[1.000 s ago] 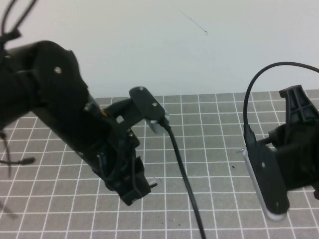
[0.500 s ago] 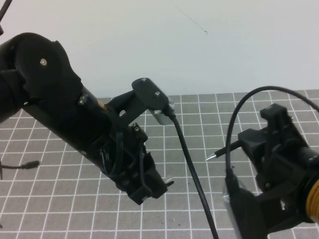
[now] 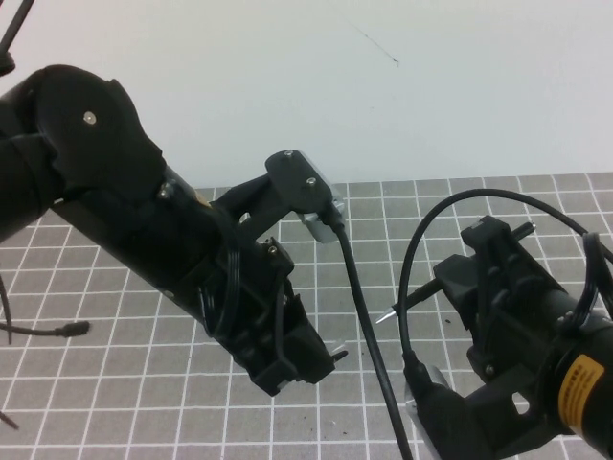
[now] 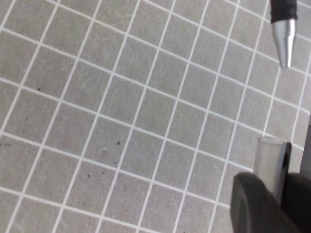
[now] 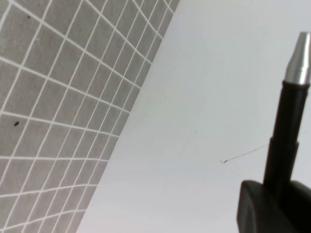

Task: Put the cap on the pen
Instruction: Put the cap on the pen

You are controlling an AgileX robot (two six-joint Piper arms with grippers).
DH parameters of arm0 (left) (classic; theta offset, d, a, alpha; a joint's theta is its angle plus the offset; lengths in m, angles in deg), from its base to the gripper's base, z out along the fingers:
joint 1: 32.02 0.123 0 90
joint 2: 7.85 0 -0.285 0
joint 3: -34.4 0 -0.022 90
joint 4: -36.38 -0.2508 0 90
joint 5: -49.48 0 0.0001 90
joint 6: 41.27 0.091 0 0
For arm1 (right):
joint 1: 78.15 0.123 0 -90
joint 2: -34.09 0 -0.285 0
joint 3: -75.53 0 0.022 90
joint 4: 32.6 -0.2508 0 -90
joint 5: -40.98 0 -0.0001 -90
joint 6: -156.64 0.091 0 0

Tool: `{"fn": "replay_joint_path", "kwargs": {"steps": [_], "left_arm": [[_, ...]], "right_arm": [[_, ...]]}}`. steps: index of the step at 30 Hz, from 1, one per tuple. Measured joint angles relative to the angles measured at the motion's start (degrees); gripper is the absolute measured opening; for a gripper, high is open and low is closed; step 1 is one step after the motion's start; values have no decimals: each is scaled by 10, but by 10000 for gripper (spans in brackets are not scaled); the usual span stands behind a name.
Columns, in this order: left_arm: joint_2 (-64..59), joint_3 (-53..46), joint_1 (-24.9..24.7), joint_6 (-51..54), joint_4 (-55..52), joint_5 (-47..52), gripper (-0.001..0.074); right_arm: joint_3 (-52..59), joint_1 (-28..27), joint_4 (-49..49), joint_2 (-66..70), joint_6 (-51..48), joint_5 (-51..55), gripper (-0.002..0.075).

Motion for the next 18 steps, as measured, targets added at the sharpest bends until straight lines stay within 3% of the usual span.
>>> {"fn": "replay_joint_path", "kwargs": {"steps": [18], "left_arm": [[-14, 0, 0, 10, 32, -1, 80]], "right_arm": [[0, 0, 38, 0, -44, -39, 67]]}}
